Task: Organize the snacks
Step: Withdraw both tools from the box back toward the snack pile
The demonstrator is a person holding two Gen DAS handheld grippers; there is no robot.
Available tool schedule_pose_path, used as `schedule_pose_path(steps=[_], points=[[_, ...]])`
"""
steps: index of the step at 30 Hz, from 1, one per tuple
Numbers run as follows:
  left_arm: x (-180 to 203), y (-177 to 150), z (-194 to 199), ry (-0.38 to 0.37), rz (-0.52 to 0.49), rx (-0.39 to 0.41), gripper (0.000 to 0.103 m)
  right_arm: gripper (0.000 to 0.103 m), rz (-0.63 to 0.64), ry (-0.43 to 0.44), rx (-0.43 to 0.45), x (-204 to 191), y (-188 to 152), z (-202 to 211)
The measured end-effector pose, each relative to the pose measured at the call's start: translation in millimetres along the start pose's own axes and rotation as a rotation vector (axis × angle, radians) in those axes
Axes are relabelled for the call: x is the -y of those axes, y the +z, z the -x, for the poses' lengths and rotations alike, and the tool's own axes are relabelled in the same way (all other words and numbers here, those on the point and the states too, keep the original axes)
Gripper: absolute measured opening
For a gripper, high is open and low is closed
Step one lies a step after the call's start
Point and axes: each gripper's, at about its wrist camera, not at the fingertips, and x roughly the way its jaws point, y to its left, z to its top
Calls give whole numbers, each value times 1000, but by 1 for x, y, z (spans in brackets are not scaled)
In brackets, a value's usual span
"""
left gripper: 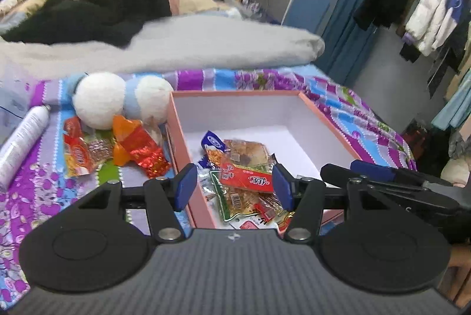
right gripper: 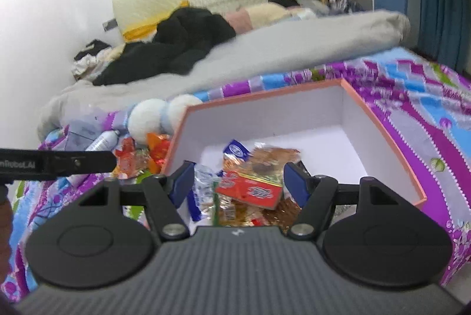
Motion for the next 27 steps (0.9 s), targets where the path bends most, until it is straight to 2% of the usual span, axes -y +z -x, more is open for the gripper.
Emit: schedule_pose_path(steps=[6,8,16,27], points=[[-15,-34,36,37,-18,77,62,69,-32,52,49,-30,-23,26],[-20,-46,40,67,-15,74,62,69,-19,46,44,-42,-32,28],[-46,-81,75,89,31,82,62,69,40,65,26,-83,-64,37],[-62,-115,116,107,84,91,62,69,74,68,58,-119,-93,65]])
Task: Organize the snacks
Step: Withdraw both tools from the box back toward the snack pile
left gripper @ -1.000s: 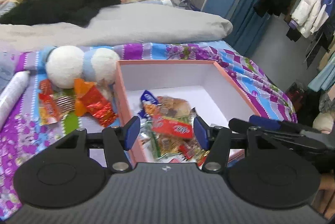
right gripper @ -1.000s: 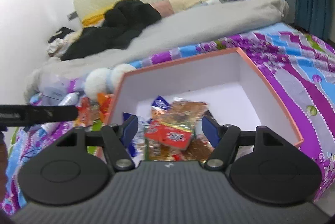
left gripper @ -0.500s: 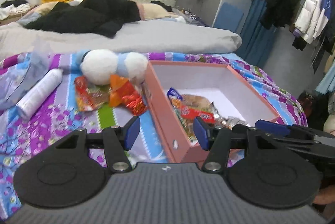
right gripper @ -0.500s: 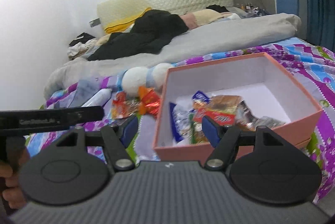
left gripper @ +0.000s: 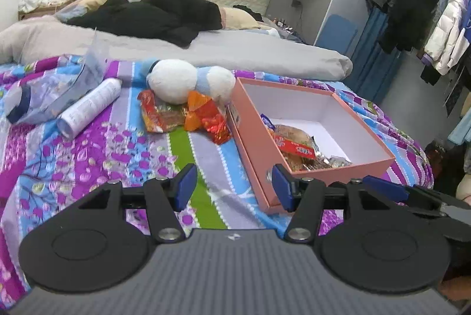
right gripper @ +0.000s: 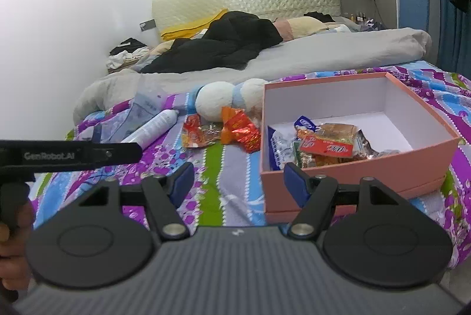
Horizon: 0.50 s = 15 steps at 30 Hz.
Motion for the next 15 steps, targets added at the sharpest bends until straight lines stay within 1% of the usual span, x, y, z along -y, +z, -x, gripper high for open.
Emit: schedule_pose_path(steps=[3,5,6,11,15], points=[[-4,-10,7,7,6,-2,62,69,3,21,-6,-9,-10,5],[-8,-17,10,18,12,-2,66,69,6,43,-16,-13,-15,6],[-10,-19,10,24,18,-8,66,69,15,47,-21,-16,-18,7],[-21,-25,11,32,30,-12,66,69,49,59,-41,-27,-26,5],[-29,-26,10,41,41,-6,66,69,68,52,-55,-34,-29,-1]])
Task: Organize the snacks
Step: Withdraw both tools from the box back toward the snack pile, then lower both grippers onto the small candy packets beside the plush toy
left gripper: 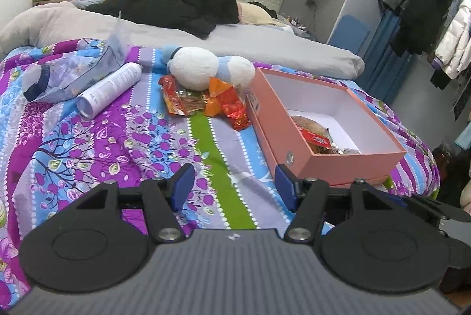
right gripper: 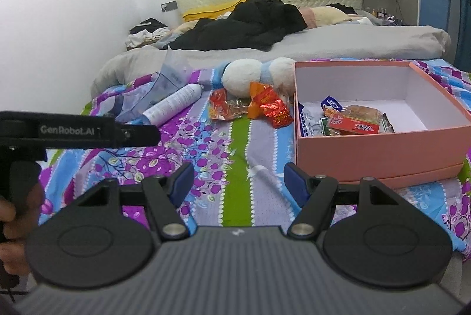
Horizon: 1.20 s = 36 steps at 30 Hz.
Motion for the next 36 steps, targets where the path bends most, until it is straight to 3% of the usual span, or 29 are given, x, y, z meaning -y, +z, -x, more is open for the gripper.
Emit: schedule_pose_path(steps=[12,18,26,36], points=[[-19,-2,-11,7,44,-8,66,69,-3,11,-41,-9,-5,-19],[-27,0,-19,26,64,13,76,69,25,-5,-24,-16,-4,-27],[-46,4,-50,57,118,25,78,69,75,-6,-10,-20,2,-50],[-80,8,-111,64,183,29,78,69,137,1,-30,-25,9,-105]])
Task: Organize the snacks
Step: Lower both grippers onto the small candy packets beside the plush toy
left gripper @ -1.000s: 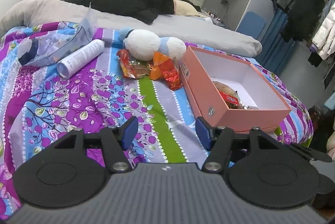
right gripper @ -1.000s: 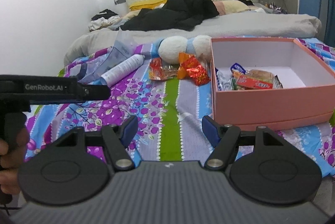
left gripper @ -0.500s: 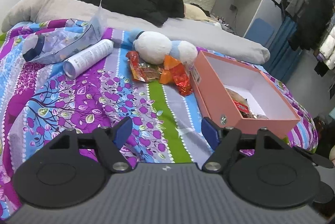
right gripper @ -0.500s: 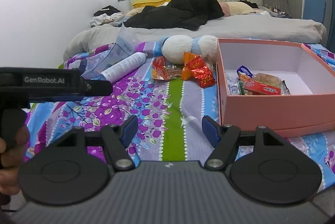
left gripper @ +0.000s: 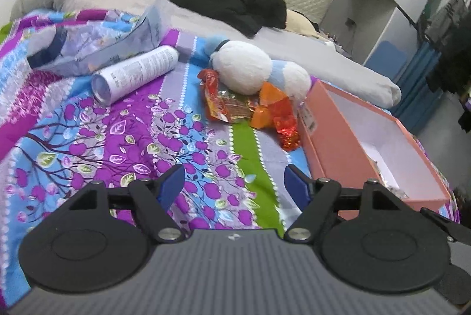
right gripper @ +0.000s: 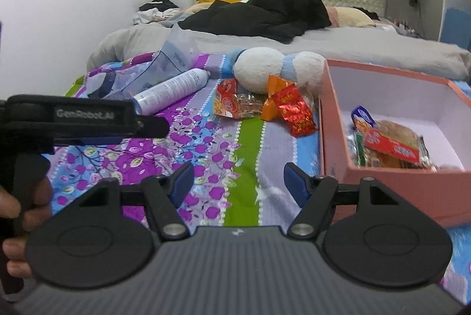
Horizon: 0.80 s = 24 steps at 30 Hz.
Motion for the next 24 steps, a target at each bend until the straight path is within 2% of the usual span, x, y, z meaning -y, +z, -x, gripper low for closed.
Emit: schedule_pose_path(steps=[10,13,19,24], points=[[-42,21,-71,-68,128,5,76,68,83,-88,-16,-7,10,-81],[-55,31,-93,-100,174,-2,69,68,105,-122,-19,-8,15,-103],[-69,52,-137,-153,220,-14,59,64,166,-225,-26,-5,27,-152],[-75,60,-175,-184,248,-44,48,63,269,-355,-31,-3,26,-189]])
